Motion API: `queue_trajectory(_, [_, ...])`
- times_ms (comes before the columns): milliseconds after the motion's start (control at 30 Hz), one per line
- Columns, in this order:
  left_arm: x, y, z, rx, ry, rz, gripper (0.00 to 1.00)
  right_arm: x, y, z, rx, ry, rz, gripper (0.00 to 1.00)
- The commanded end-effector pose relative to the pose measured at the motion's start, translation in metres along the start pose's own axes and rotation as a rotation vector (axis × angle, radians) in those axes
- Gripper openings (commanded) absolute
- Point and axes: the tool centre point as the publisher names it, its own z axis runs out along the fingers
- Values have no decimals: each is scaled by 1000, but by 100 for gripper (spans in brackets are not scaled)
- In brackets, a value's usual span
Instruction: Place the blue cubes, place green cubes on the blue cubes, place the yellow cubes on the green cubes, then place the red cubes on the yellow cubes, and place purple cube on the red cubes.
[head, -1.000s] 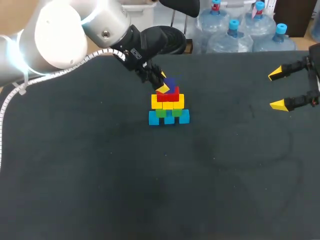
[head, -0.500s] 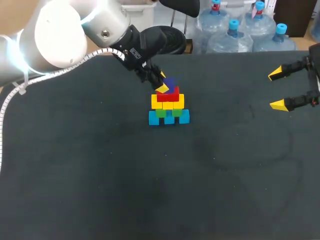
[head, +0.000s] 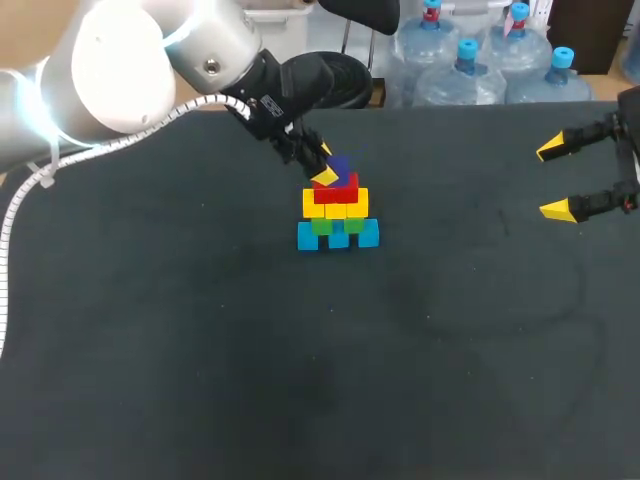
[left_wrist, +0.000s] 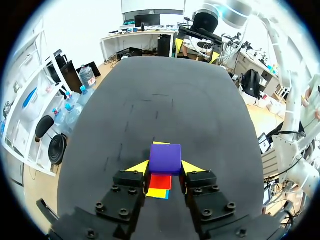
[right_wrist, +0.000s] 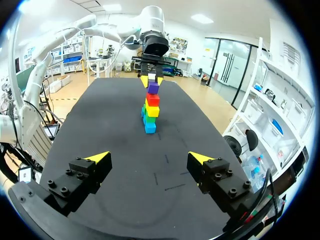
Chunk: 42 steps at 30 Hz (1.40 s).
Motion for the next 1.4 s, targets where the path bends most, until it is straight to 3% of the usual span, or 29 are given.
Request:
queue_trajectory(33, [-1, 3, 0, 8, 3, 3, 0, 0, 0, 1, 0, -1, -1, 100])
queue_trajectory(467, [-1, 4, 1, 14, 3, 1, 0, 0, 0, 1, 0, -1, -1, 100])
queue_trajectory(667, [-1, 4, 1, 17, 3, -1, 17, 0, 0, 1, 0, -1, -1, 100])
queue_trajectory(1067, [-1, 6, 2, 21, 3, -3, 21, 0, 0, 1, 0, -1, -1, 100])
queue_trajectory(1400, [-1, 5, 3, 25, 1, -6, 35, 0, 0, 1, 0, -1, -1, 100])
